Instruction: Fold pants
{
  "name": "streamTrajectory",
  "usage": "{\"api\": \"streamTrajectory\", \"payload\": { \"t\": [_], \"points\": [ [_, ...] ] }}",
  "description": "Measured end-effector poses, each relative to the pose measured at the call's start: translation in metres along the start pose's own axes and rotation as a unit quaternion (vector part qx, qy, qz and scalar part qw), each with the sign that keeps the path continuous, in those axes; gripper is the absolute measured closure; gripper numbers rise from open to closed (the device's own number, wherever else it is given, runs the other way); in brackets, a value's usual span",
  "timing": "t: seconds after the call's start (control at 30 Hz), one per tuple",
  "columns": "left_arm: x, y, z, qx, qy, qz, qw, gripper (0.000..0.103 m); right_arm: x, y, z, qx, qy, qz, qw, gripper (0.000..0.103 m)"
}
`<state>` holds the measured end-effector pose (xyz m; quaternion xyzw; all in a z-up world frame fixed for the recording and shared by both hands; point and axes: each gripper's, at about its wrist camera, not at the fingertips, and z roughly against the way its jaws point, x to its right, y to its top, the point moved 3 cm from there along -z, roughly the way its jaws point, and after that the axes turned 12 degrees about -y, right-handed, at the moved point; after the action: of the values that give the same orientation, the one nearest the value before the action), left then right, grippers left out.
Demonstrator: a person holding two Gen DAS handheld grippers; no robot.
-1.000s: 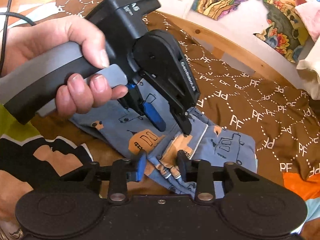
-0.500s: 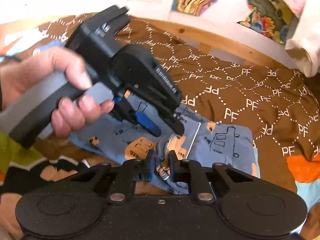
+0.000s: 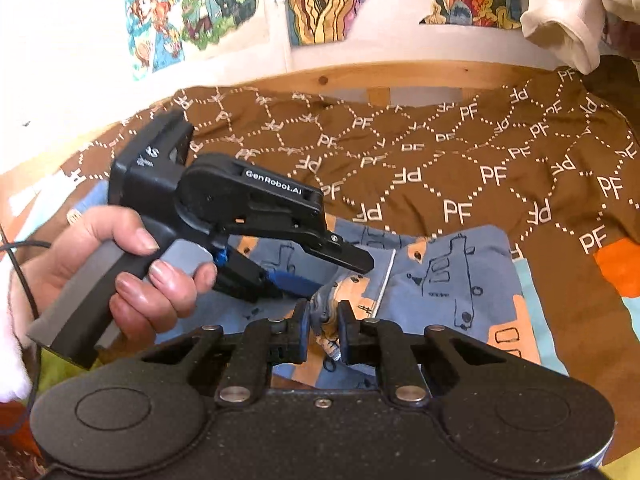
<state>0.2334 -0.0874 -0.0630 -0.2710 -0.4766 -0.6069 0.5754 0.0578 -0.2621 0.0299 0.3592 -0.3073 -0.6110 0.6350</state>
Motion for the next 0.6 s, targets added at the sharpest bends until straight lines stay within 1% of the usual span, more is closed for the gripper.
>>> {"api": "streamTrajectory", "payload": {
  "t": [0.03,0.1,0.13,0.2,0.27,0.37,0.43,0.5,0.6],
  "points": [
    [-0.001,0.000,0.000,0.000,-0.007,0.005,1.0000,0.040,0.002,0.001,0.001,0.003,0.002,-0.002,1.000,0.088],
    [-0.002,0.000,-0.001,0.004,-0.010,0.010,0.9999,0.040,0.004,0.002,0.001,0.005,0.004,-0.004,1.000,0.088],
    [-0.002,0.000,-0.002,0.006,-0.009,0.010,0.9999,0.042,0.005,0.002,0.001,0.004,0.005,-0.003,1.000,0.088],
    [-0.001,-0.001,-0.002,0.010,-0.001,0.003,0.9999,0.049,0.004,0.001,-0.001,0.000,0.007,0.002,1.000,0.088],
    [-0.001,-0.003,-0.003,0.015,0.011,0.003,0.9998,0.077,0.003,-0.002,-0.002,-0.004,0.008,0.007,1.000,0.088],
    [-0.004,-0.005,-0.003,0.013,0.000,0.017,0.9998,0.088,0.002,-0.006,-0.005,-0.013,0.005,0.021,1.000,0.088],
    [-0.003,-0.006,0.000,0.019,-0.009,0.021,0.9996,0.091,0.002,-0.008,-0.006,-0.015,0.005,0.026,1.000,0.088],
    [0.000,-0.005,0.002,0.021,-0.011,0.019,0.9995,0.092,0.002,-0.011,-0.006,-0.018,0.005,0.029,0.999,0.088],
    [0.005,-0.006,0.007,0.023,0.010,0.006,0.9997,0.093,0.002,-0.013,-0.006,-0.021,0.009,0.024,0.999,0.088]
  ]
}}
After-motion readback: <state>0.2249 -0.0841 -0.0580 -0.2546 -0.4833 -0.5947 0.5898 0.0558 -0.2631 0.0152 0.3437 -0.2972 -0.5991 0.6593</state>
